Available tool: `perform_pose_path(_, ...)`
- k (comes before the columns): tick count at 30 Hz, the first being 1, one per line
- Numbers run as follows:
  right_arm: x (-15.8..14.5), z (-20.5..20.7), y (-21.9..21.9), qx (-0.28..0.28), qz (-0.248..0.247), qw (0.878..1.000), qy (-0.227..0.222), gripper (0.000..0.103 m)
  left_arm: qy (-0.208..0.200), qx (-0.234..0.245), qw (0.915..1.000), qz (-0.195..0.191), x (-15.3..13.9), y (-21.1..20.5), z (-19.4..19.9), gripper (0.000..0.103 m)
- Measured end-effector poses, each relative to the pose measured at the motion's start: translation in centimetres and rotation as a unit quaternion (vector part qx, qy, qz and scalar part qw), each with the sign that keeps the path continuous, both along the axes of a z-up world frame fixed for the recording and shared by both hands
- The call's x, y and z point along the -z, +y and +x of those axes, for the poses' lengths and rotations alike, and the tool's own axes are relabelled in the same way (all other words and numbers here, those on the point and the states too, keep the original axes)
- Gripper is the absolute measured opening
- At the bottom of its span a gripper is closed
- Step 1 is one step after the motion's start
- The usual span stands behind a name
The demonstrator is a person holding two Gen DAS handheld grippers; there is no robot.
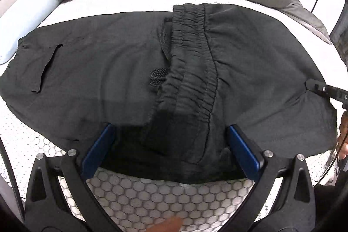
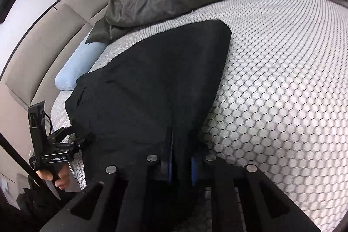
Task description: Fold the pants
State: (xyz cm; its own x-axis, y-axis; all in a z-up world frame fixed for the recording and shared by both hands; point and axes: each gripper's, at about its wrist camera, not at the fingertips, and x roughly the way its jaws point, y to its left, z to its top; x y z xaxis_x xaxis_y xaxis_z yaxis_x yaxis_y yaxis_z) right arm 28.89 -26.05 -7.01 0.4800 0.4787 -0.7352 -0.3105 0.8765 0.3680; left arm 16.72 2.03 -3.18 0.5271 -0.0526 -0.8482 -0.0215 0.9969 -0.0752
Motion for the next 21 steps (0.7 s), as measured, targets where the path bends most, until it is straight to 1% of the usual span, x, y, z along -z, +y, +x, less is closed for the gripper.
perform_pose_path(1,-0.2,-0.2,-0.4,0.001,-0.005,1.000,-0.003,0.009,0.000,0.004,1.0000,0.000,0.1,-0.4,-0.3,0.102)
perform_pose_path(4,-1.0,-0.3,-1.0,0.010,-0.009,1.000,-0.011,0.008,0.004,0.022,0.9997,-0.008,0.4,-2.1,1.5,0.102)
perform_pose_path(6,-1.4,-0.1,-2.1,0.018,-0.016,1.000,-0.019,0.008,0.004,0.036,0.9993,-0.010,0.3,-3.2,1.4,0.102)
perform_pose_path(9,-1.5,0.0,-3.0,0.033,-0.030,0.999,-0.019,0.009,0.007,0.063,0.9980,-0.009,0.1,-4.9,1.3,0.102)
perform_pose_path(10,-1.2,0.0,-3.2,0.038,-0.037,0.998,-0.015,0.013,0.007,0.064,0.9979,-0.007,-0.1,-5.0,1.1,0.102)
perform_pose_path(11,-1.0,0.2,-3.3,0.048,-0.040,0.998,-0.009,0.017,0.007,0.062,0.9979,-0.016,-0.4,-4.6,1.0,0.102)
perform_pose_path(12,-0.9,0.0,-3.3,0.063,-0.051,0.997,-0.002,0.030,0.003,0.058,0.9979,-0.031,-0.9,-4.2,0.5,0.102)
perform_pose_path(13,-1.2,-0.2,-3.1,0.075,-0.069,0.995,-0.006,0.034,-0.011,0.053,0.9973,-0.048,-1.7,-3.6,0.1,0.102)
perform_pose_path(14,-2.0,-0.6,-2.7,0.079,-0.076,0.994,-0.022,0.034,-0.027,0.049,0.9968,-0.058,-2.5,-3.1,-0.1,0.102)
perform_pose_path(15,-2.9,-1.4,-2.5,0.078,-0.076,0.993,-0.043,0.036,-0.054,0.045,0.9955,-0.064,-3.6,-2.7,-0.6,0.102)
perform_pose_path(16,-4.0,-2.3,-2.1,0.079,-0.076,0.992,-0.067,0.046,-0.072,0.044,0.9945,-0.063,-4.4,-2.9,-0.6,0.102)
perform_pose_path(17,-4.8,-3.0,-1.7,0.082,-0.074,0.990,-0.090,0.051,-0.085,0.043,0.9936,-0.061,-4.9,-2.9,-0.6,0.102)
perform_pose_path(18,-5.4,-3.7,-1.0,0.079,-0.066,0.988,-0.113,0.056,-0.089,0.044,0.9933,-0.058,-5.1,-3.2,-0.4,0.102)
perform_pose_path(19,-5.8,-4.2,0.1,0.066,-0.053,0.988,-0.129,0.057,-0.083,0.048,0.9940,-0.053,-4.9,-3.6,-0.1,0.102)
perform_pose_path(21,-5.3,-4.6,2.6,0.027,-0.037,0.991,-0.126,0.057,-0.059,0.059,0.9960,-0.032,-3.8,-4.6,1.2,0.102)
